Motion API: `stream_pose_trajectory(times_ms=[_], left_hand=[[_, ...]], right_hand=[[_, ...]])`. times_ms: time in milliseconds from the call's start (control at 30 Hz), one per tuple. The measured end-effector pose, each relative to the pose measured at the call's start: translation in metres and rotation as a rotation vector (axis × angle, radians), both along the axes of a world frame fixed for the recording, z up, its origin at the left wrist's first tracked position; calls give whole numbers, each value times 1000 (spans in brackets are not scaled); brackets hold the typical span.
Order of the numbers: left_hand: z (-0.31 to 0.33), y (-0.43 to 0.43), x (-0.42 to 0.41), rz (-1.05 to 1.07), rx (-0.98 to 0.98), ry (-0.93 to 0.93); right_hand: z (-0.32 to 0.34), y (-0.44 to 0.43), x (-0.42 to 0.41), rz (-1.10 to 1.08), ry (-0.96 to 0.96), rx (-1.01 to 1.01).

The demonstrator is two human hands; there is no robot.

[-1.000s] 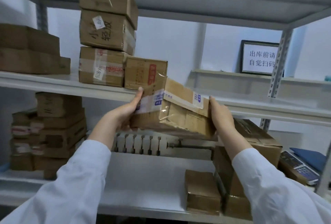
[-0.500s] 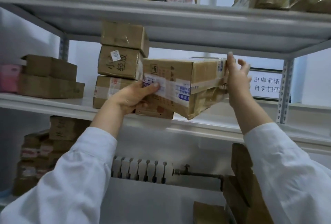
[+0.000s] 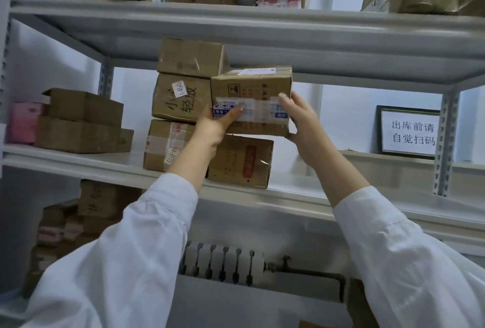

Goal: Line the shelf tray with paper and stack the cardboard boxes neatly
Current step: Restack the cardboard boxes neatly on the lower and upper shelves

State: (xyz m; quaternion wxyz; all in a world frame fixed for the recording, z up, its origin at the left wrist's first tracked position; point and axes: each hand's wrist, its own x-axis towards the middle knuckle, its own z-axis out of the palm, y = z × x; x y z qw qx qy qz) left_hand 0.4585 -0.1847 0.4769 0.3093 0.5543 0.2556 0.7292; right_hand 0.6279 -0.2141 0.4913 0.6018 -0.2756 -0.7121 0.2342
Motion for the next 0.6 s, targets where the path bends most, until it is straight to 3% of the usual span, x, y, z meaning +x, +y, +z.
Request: stream_pose_trajectory(times_ms=[167, 433, 600], left_hand=[[7, 16, 4, 132, -47, 77], [4, 41, -1, 371, -221, 437], [-4, 50, -5, 488, -216, 435]], right_hand=[[-12, 39, -4, -120, 49, 17], [-28, 72, -13, -179, 74, -23], [-33, 79, -20, -212, 14, -78]])
